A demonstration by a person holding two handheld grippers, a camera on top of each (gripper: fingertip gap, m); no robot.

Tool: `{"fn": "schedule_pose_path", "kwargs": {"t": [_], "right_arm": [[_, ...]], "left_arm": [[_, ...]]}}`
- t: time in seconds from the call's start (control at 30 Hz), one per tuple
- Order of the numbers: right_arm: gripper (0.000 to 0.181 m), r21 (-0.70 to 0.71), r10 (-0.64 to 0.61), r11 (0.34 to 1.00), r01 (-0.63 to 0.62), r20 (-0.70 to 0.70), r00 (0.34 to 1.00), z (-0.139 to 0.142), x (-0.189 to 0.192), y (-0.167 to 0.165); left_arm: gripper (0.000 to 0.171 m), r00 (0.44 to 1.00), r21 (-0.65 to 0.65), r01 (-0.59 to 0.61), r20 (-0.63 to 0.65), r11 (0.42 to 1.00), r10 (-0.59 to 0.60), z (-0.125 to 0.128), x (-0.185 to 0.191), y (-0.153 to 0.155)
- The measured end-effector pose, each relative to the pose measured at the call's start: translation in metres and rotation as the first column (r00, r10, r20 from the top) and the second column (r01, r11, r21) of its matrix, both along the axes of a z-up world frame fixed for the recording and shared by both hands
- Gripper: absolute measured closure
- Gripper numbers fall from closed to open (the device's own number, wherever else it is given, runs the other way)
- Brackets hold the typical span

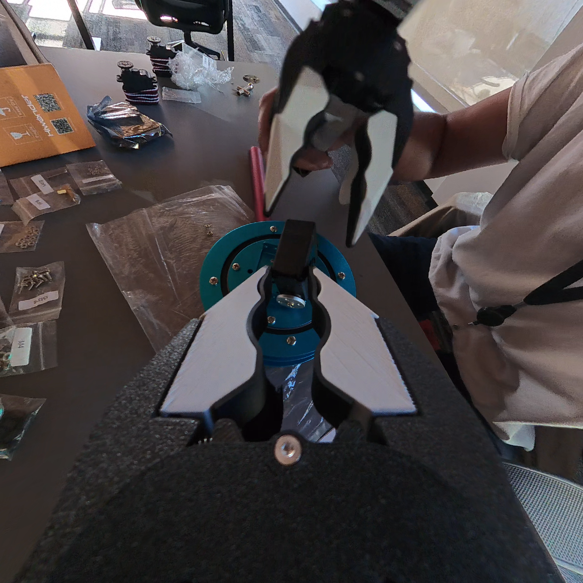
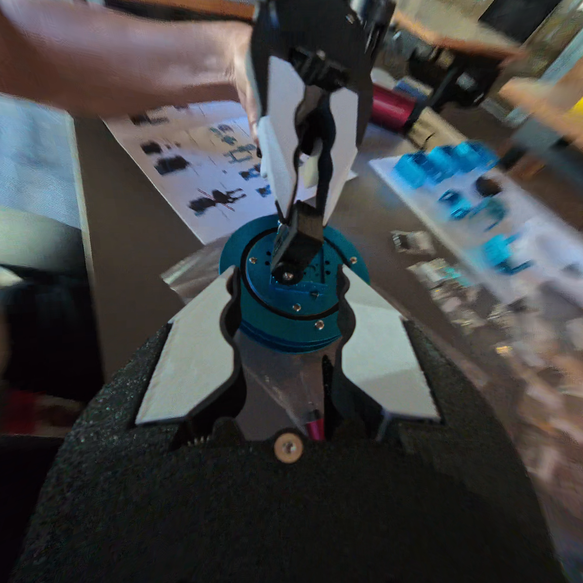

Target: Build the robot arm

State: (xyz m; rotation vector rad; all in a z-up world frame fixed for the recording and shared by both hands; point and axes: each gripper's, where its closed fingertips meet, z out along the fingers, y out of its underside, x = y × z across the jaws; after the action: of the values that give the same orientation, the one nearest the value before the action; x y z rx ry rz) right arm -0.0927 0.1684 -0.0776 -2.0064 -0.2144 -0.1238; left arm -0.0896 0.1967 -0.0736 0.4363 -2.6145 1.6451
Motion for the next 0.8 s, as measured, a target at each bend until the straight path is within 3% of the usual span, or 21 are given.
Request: {"fn": "schedule_pose_path", "kwargs": {"t": [0.1, 0.17, 0.33, 0.43, 0.57, 0.8], "right_arm": [[0.135, 0.052, 0.074, 0.997, -0.061, -0.279, 0.957, 0.011, 0.002, 0.002], [0.141, 0.029, 0.081, 0.997, -0.075, -0.364, 0.928, 0.012, 0.005, 0.007], [0.157, -0.111, 0.055, 0.989, -0.100, -0.354, 0.934, -0.003, 0.003, 0.017], [0.161, -0.179, -0.028, 0.983, -0.033, -0.327, 0.945, -0.009, 0.004, 0.019], [0.162, -0.180, -0.075, 0.984, 0.018, -0.319, 0.945, -0.008, 0.001, 0.019], [0.161, -0.216, -0.050, 0.976, 0.001, -0.220, 0.974, -0.009, 0.004, 0.016]], "left_arm": [[0.149, 1.000, 0.012, 0.005, 0.011, 1.000, -0.005, 0.000, -0.001, -0.002], [0.149, 1.000, 0.025, 0.010, 0.005, 1.000, -0.010, 0.001, 0.000, -0.003], [0.150, 0.999, 0.051, 0.010, 0.040, 0.999, -0.013, 0.002, 0.000, -0.004], [0.149, 0.998, 0.049, -0.011, 0.065, 0.999, 0.007, 0.001, 0.002, -0.003], [0.150, 0.997, 0.039, -0.011, 0.076, 0.999, 0.008, 0.001, -0.001, -0.003], [0.150, 0.997, 0.012, -0.010, 0.077, 1.000, 0.009, 0.000, -0.001, -0.006]]}}
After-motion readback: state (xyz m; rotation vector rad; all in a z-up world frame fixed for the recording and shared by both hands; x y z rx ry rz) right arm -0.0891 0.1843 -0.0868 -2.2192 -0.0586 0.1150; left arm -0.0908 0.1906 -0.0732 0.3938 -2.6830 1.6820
